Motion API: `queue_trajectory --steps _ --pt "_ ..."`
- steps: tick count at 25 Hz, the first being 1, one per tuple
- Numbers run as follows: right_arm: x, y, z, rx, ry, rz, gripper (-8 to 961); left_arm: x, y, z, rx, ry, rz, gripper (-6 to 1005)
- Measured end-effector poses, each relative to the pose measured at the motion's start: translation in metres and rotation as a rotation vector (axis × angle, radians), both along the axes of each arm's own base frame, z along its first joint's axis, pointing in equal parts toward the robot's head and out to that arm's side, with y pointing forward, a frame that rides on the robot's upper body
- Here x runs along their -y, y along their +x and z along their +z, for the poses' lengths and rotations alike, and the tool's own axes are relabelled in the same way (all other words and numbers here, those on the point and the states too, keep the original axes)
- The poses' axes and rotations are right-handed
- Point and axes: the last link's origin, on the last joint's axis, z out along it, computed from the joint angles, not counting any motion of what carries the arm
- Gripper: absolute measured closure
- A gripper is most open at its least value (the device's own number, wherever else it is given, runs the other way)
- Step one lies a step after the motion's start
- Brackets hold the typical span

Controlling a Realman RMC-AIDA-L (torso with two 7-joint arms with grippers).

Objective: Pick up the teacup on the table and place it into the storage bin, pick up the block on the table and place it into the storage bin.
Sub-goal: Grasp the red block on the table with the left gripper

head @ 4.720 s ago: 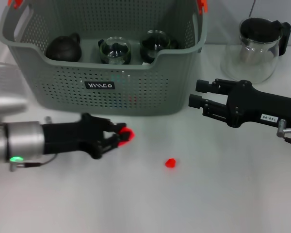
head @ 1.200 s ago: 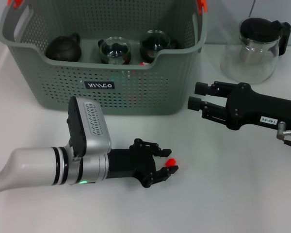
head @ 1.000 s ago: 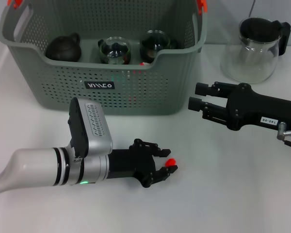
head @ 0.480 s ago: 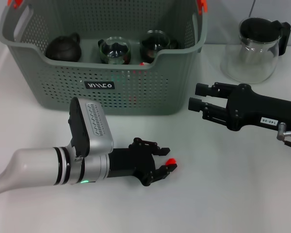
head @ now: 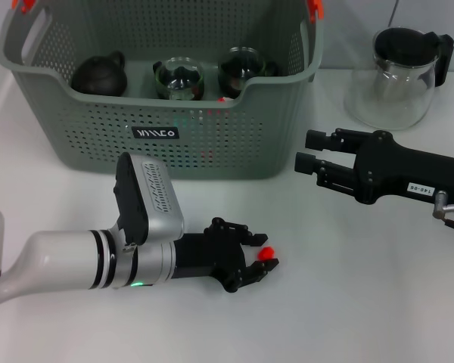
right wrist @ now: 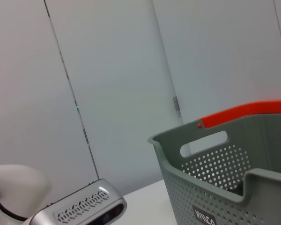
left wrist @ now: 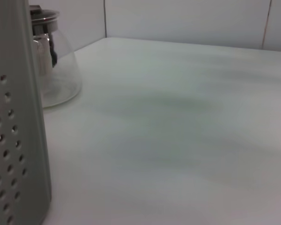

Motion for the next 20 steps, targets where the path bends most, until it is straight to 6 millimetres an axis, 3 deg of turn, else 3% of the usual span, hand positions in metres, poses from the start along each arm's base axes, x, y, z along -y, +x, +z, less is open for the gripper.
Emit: queue_trajectory --steps 11,17,20 --pt "0.0001 0.0007 0.0003 0.001 0.001 -0.002 435 -0.0001 0.0012 0.0003 0.005 -0.002 -0.005 776" --pt "-0.0003 0.0009 0.001 0.001 0.003 -0.002 435 -0.0019 0.0042 0.0043 0.03 -0.002 -0.002 894" --pt "-0.0003 0.0009 0.0011 0.001 0.003 -0.002 435 -0.0025 0.004 0.005 0.028 -0.001 -0.001 893"
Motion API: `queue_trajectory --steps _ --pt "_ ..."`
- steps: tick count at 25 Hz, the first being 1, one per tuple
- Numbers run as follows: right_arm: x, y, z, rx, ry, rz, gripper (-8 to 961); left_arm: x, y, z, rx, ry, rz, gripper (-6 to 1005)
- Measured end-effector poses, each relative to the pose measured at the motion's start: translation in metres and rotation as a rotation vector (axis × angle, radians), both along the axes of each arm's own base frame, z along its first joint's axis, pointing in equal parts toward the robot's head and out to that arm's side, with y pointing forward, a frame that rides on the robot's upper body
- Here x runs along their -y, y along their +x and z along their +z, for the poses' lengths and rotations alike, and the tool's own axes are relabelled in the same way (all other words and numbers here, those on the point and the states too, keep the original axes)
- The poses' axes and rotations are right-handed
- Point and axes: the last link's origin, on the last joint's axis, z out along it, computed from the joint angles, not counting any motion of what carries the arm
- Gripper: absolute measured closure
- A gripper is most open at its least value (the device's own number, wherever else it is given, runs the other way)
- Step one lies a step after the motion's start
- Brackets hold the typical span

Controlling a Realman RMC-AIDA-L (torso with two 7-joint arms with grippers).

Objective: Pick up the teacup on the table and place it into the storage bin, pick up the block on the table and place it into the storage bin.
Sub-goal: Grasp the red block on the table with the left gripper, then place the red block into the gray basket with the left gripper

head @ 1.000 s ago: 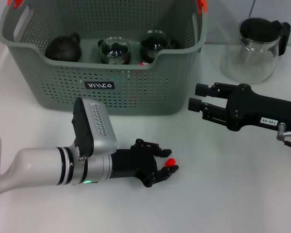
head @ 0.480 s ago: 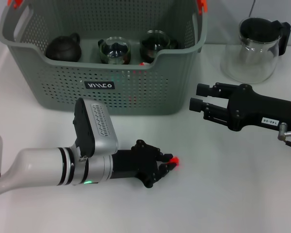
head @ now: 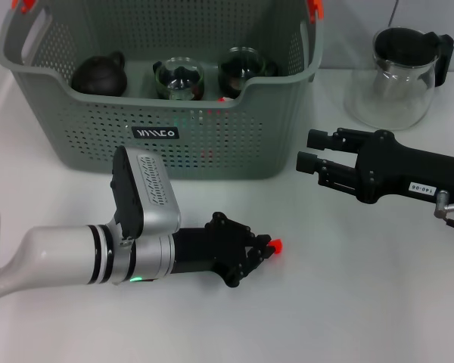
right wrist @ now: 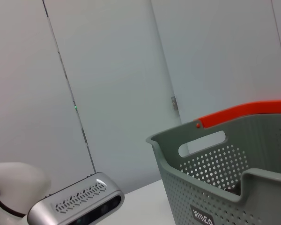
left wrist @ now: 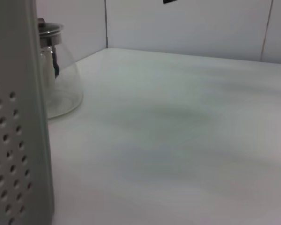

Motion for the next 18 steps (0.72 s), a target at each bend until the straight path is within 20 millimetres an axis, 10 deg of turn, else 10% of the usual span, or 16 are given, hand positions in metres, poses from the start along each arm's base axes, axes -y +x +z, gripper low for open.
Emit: queue_trajectory --steps 8,18 --pt "-0.001 0.0 0.001 -0.001 0.003 0.0 436 -0.002 -0.008 0.013 0.018 0.017 0.04 881" --pt "-0.003 -0.003 0.001 -0.002 0.004 0.009 436 0.005 -0.036 0.079 0.095 0.084 0.143 862"
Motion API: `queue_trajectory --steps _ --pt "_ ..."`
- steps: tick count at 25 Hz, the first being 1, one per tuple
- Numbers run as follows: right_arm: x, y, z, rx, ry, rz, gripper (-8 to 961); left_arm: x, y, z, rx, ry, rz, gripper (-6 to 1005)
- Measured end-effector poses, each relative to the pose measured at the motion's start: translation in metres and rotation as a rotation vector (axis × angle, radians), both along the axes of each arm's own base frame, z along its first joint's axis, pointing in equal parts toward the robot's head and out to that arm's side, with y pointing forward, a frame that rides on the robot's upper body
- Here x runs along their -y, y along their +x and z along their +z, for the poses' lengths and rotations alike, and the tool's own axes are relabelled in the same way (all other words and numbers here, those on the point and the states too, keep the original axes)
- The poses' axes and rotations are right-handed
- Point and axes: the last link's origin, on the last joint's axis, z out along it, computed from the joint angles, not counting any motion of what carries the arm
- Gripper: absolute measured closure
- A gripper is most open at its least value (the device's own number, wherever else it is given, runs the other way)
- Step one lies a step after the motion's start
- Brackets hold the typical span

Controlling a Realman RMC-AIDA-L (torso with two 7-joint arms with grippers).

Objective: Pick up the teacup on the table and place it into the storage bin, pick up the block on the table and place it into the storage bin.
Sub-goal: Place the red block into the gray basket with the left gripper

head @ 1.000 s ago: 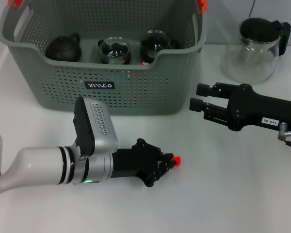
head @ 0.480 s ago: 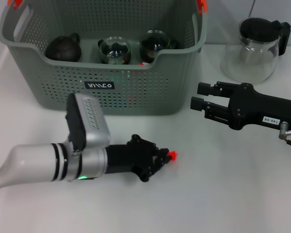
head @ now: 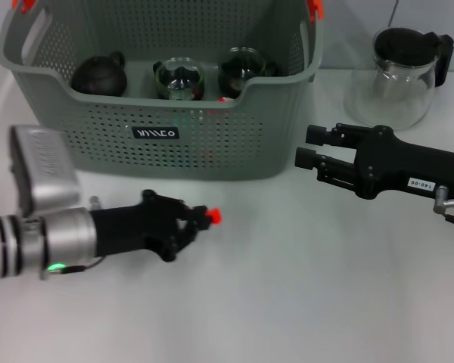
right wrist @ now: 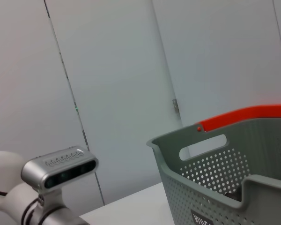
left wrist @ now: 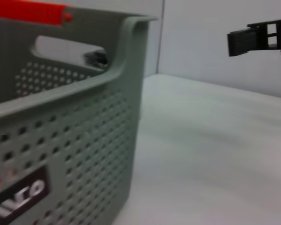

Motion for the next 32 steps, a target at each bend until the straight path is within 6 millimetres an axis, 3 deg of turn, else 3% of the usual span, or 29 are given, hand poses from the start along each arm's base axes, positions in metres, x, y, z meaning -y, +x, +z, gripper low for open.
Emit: queue_trajectory --steps 9,20,27,30,32 --pt "0.0 0.0 0.0 -0.001 0.0 0.0 435 0.005 -0.009 0.016 0.013 0.004 0.017 846" --pt "0.0 0.001 0.0 0.001 0.0 -0.005 436 0.007 -0.002 0.109 0.304 0.093 -0.008 825" --pt "0.0 0.0 -0.001 0.003 -0.001 -0.003 436 -0.02 0.027 0.148 0.455 0.098 -0.009 812" --pt "0.001 -0.001 -0.003 0.004 -0.005 -0.001 436 -0.043 0.048 0.156 0.457 0.079 -0.013 807" --pt "0.001 -0.001 -0.004 0.005 -0.009 0.001 435 -0.071 0.069 0.156 0.411 0.08 0.004 803"
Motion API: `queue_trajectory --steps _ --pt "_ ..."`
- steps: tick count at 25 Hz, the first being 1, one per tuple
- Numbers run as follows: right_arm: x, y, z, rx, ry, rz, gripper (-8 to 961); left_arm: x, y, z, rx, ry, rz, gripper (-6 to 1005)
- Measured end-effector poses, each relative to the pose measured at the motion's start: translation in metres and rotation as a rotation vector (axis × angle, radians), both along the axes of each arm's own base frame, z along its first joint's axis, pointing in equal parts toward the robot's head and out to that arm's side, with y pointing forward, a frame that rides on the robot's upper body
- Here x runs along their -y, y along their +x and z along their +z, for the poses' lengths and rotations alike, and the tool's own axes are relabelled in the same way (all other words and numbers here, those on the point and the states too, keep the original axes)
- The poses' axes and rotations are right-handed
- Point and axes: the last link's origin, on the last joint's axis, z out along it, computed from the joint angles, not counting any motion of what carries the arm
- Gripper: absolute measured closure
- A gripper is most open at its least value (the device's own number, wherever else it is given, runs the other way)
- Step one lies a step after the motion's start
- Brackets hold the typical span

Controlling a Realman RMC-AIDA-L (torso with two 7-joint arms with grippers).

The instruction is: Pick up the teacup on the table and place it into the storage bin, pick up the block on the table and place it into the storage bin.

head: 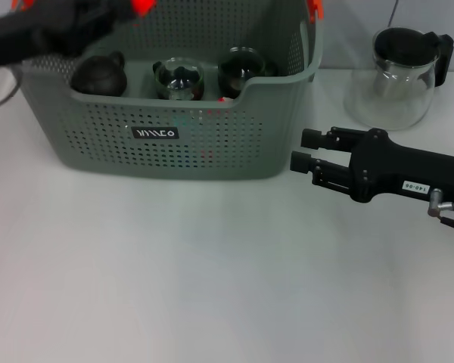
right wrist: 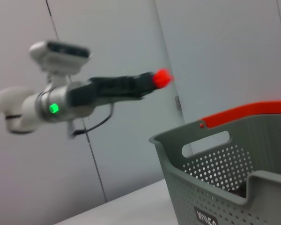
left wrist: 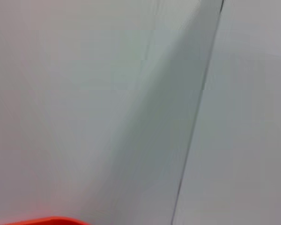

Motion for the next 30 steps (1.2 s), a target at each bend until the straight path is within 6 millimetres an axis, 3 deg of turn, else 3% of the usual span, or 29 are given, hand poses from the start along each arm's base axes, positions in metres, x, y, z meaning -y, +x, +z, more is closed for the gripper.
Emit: queue_trajectory --steps 3,7,12,18,20,23,24,25,30 --pt "0.001 0.0 -0.001 -0.001 -0.002 0.001 435 -0.023 0.009 -0.009 -0.097 0.015 0.055 797" --pt "0.003 0.0 -0.002 -0.004 -0.006 0.002 435 -0.056 0.007 -0.037 -0.332 0.049 0.187 790" --pt "0.003 0.001 -0.001 -0.005 -0.007 0.001 435 -0.067 0.008 -0.06 -0.472 0.066 0.255 781" --pt "0.004 0.002 -0.001 -0.004 -0.008 -0.004 436 -0.07 0.014 -0.053 -0.435 0.126 0.304 770" --pt "0.004 0.003 0.0 -0.005 -0.007 -0.006 436 -0.064 0.015 -0.044 -0.37 0.157 0.306 766" --pt "0.006 0.004 0.0 -0.008 -0.001 -0.001 436 -0.036 0.006 -0.024 -0.164 0.199 0.233 654" --pt "0.009 0.004 -0.001 -0.007 0.01 0.029 436 -0.006 -0.005 -0.012 -0.049 0.193 0.092 616" --pt "0.009 0.004 -0.001 -0.007 0.01 0.029 436 -0.006 -0.005 -0.012 -0.049 0.193 0.092 578" --pt "0.019 0.007 -0.005 0.006 0.017 0.076 404 0.067 -0.039 -0.002 0.064 0.113 -0.123 368"
